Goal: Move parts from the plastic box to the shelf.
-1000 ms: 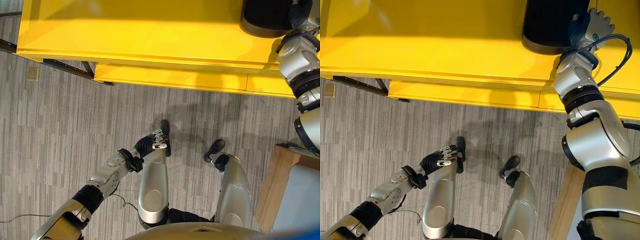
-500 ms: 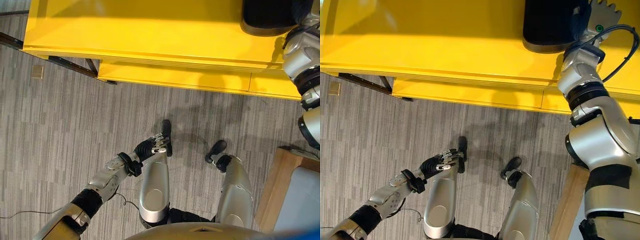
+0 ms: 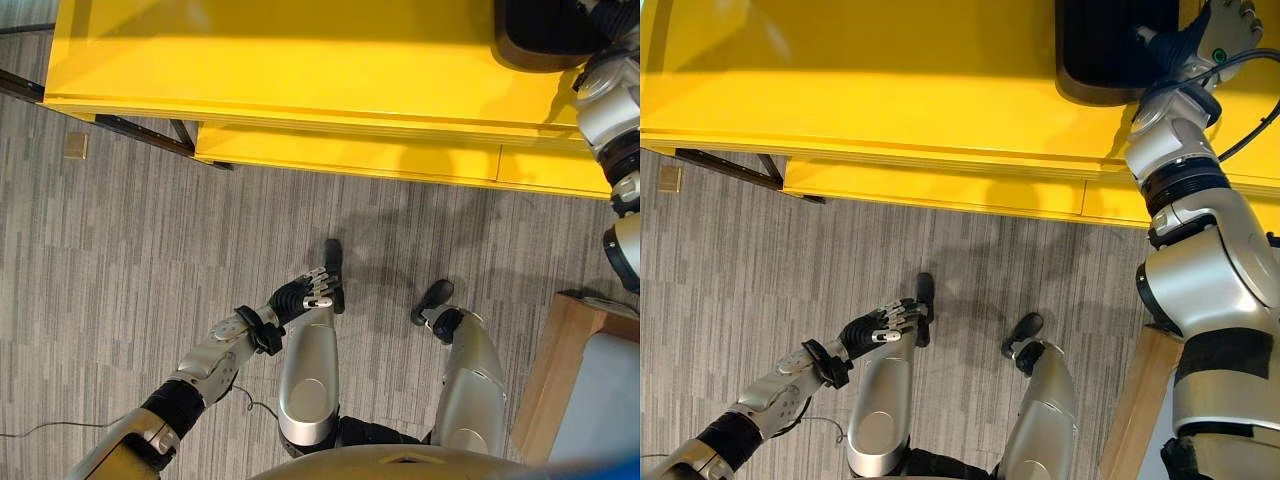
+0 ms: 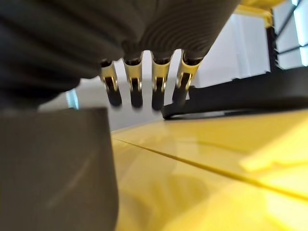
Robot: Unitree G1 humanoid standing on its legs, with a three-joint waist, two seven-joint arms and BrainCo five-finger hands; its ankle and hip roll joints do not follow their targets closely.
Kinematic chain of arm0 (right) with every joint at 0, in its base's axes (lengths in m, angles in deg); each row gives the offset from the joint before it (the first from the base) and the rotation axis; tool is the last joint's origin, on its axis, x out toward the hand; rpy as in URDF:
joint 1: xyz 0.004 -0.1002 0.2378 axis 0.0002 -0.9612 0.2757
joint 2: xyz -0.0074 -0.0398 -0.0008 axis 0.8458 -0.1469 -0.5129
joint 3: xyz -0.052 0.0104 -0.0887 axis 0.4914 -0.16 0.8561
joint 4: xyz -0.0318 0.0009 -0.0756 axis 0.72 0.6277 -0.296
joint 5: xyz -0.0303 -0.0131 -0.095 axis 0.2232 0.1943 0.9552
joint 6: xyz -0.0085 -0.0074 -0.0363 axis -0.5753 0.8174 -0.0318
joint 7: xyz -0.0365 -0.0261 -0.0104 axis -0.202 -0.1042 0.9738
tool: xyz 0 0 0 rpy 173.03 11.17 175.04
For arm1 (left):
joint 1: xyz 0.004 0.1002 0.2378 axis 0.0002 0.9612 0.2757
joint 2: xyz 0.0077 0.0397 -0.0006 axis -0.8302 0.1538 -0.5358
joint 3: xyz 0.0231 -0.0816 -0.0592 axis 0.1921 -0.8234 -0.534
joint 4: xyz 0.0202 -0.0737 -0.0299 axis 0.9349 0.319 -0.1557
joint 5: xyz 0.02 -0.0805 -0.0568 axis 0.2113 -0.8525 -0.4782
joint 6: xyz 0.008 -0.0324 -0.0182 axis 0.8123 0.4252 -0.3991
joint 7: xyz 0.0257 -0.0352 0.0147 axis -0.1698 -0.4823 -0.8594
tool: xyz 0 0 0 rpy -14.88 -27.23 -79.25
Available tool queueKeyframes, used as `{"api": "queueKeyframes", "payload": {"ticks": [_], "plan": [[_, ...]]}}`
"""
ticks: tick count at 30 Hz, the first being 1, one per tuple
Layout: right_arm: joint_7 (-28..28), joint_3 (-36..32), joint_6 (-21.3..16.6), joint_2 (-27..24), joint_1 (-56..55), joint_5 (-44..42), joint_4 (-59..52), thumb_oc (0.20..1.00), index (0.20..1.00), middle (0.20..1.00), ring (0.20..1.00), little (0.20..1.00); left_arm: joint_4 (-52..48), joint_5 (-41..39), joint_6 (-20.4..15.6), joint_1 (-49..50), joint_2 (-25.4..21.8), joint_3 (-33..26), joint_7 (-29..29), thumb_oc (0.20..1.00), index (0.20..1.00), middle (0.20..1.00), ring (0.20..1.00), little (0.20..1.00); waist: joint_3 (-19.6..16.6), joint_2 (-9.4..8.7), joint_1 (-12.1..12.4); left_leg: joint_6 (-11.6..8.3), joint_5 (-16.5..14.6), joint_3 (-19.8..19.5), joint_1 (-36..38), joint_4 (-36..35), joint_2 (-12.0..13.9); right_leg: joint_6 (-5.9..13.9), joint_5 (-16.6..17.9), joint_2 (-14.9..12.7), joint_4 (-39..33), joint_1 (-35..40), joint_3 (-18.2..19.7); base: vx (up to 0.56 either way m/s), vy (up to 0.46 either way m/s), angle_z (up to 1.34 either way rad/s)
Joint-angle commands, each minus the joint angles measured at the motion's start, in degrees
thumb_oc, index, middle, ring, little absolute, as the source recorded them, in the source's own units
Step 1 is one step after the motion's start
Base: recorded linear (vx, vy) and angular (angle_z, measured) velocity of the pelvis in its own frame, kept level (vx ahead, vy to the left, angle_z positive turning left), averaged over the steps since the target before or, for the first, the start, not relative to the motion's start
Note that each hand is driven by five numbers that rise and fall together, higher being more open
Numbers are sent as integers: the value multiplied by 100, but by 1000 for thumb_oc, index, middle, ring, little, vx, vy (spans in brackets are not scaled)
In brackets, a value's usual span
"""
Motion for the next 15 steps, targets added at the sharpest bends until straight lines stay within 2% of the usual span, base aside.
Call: {"api": "queueKeyframes", "payload": {"ticks": [1, 2, 3, 9, 12, 14, 15], "plan": [[411, -126, -774, -244, 434, -721, -75, 1000, 1000, 1000, 1000, 1000, -311, 1, 26, 49, 36, 293, 116, 1000, 1000, 1000, 1000, 1000, -215, 123, 28, -195, -30, 81, 394, -366, 361, 670, -169, -233, 509, 75, -58, -49, 54, -3], [630, -334, -1061, -169, 364, -912, -202, 1000, 1000, 1000, 1000, 1000, -325, -3, 28, 35, 74, 329, 77, 1000, 1000, 1000, 1000, 1000, -215, 126, 2, -195, -43, 97, 456, -376, 350, 680, -172, -222, 487, 119, -30, -114, 39, -4], [651, -376, -1103, -172, 375, -888, -234, 1000, 1000, 1000, 1000, 1000, -341, -10, 33, 3, 67, 317, 65, 1000, 1000, 1000, 1000, 1000, -215, 135, 13, -129, 109, 131, 370, -438, 377, 585, -37, -194, 420, 45, -101, -108, 35, -3], [773, -993, -2032, -128, -117, -342, -1031, 1000, 1000, 1000, 1000, 1000, -361, -14, -73, 19, 133, 348, -30, 1000, 1000, 1000, 1000, 1000, -215, 121, -122, -92, 64, 220, 738, -515, 309, 639, 19, -119, 210, 351, 4, -35, 43, -3], [673, -1415, -2164, -168, -676, 17, -1948, 1000, 1000, 1000, 1000, 1000, -315, 87, -106, 83, 210, 271, 37, 1000, 1000, 1000, 1000, 1000, -215, 93, -256, -64, 40, 305, 1053, -589, 263, 693, 90, -91, -13, 627, 73, -25, 58, -8], [331, -1726, -2307, -198, -1186, 37, -2599, 1000, 1000, 1000, 1000, 1000, -333, 131, -118, 143, 252, 216, 30, 1000, 1000, 1000, 1000, 1000, -215, 56, -365, -47, 27, 360, 1301, -667, 243, 732, 134, -67, -207, 859, 131, -27, 82, -10], [165, -1998, -2225, -188, -1709, 142, -3306, 1000, 1000, 1000, 1000, 1000, -301, 155, -133, 188, 338, 125, 28, 1000, 1000, 1000, 1000, 1000, -215, 30, -490, -32, 38, 437, 1539, -762, 244, 763, 184, -54, -365, 1069, 176, -20, 72, -10]]}}
